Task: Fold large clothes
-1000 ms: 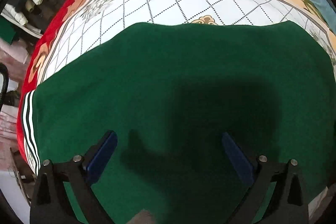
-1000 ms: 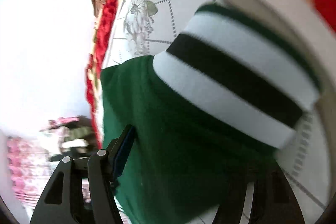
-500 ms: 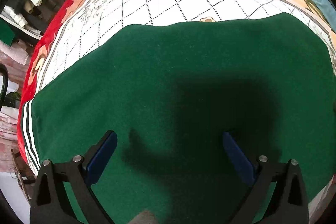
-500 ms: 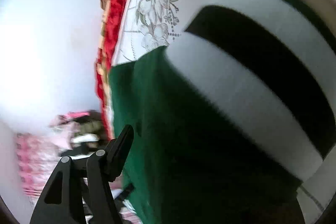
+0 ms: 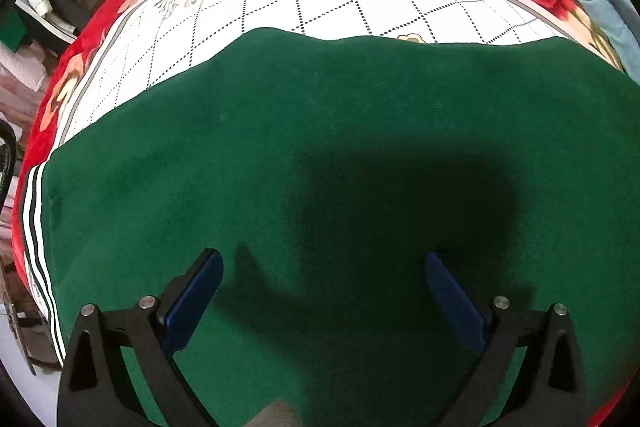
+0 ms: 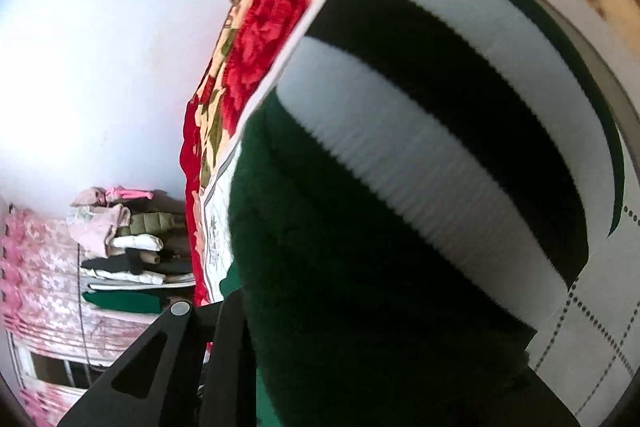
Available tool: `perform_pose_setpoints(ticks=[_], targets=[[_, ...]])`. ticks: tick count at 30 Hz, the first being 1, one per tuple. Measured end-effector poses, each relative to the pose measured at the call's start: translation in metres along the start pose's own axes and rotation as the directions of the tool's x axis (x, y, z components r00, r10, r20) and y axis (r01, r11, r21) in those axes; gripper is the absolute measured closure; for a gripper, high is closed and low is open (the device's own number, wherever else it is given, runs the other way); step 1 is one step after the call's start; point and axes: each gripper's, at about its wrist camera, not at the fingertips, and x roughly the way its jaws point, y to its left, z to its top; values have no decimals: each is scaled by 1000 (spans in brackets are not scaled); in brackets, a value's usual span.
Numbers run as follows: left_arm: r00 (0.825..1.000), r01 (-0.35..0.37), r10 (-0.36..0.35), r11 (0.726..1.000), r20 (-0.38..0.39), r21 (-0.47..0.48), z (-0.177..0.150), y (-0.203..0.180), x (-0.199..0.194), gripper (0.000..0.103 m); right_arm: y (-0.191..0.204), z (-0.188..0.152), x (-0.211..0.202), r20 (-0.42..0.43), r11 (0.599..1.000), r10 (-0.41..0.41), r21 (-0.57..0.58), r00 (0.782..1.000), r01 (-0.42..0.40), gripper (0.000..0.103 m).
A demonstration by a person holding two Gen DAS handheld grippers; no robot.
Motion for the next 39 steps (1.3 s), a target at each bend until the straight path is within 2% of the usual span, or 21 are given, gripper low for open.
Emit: perform_pose_setpoints(ticks=[6, 11, 15, 17, 19, 21, 23, 24, 25, 26, 28, 29, 31, 32, 33, 35, 36, 37, 38, 39], targets=[[999, 52, -52, 998, -11, -20, -3, 7, 1, 0, 70, -9, 12, 5, 989, -56, -139, 998, 56, 83], [994, 105, -106, 994, -30, -32, -2, 15, 6, 0, 143, -32, 28, 4, 947, -126, -298, 992, 122, 83], [982, 177, -181, 981, -49, -79, 0, 31, 11, 0, 212, -66, 56, -11, 868, -181, -472, 983, 155, 83], [974, 208, -217, 969, -65, -130, -2, 49, 9, 0, 246, -89, 76, -15, 810, -211, -563, 977, 166, 83], [974, 213, -224, 962, -45, -173, -8, 72, -3, 0, 276, -108, 94, -12, 751, -230, -638, 973, 170, 83], [978, 200, -208, 949, -6, -242, -23, 113, -27, 0, 302, -132, 111, -14, 693, -243, -703, 970, 163, 83], [984, 175, -177, 930, 22, -324, -42, 158, -48, 0, 324, -159, 132, -30, 635, -254, -759, 967, 143, 83], [989, 146, -144, 912, 35, -383, -59, 193, -63, 0, 332, -173, 144, -40, 604, -261, -786, 965, 131, 83], [992, 128, -123, 901, 38, -416, -69, 212, -70, 0, 343, -193, 160, -58, 568, -268, -815, 962, 109, 83], [995, 98, -90, 883, 39, -460, -83, 238, -80, 0, 350, -209, 171, -77, 549, -270, -831, 960, 88, 83], [1000, 30, -19, 839, 25, -543, -113, 288, -95, 0, 363, -253, 204, -115, 477, -287, -878, 951, 37, 83], [1000, -13, 22, 807, 8, -590, -132, 317, -102, 0, 365, -273, 218, -131, 447, -299, -894, 945, 17, 83], [997, -70, 75, 750, -21, -658, -162, 356, -110, 0, 366, -326, 254, -161, 367, -338, -930, 927, -28, 83], [995, -91, 94, 730, -32, -677, -173, 367, -113, 0, 364, -348, 270, -168, 324, -361, -945, 917, -46, 84], [992, -119, 120, 702, -48, -702, -187, 383, -117, 0, 358, -373, 289, -176, 284, -392, -957, 903, -63, 84], [987, -150, 146, 666, -71, -731, -205, 403, -120, 0, 344, -414, 319, -188, 215, -453, -972, 872, -98, 83], [985, -163, 156, 650, -80, -743, -213, 414, -123, 0, 334, -436, 335, -190, 170, -494, -978, 849, -120, 83], [984, -166, 158, 639, -82, -751, -217, 420, -124, 0, 324, -453, 349, -197, 145, -541, -979, 818, -141, 82], [984, -162, 157, 630, -80, -759, -215, 424, -123, 0, 318, -464, 358, -204, 140, -576, -979, 792, -150, 80], [984, -161, 159, 625, -78, -763, -217, 428, -128, 0, 314, -471, 364, -217, 145, -595, -976, 774, -162, 69]])
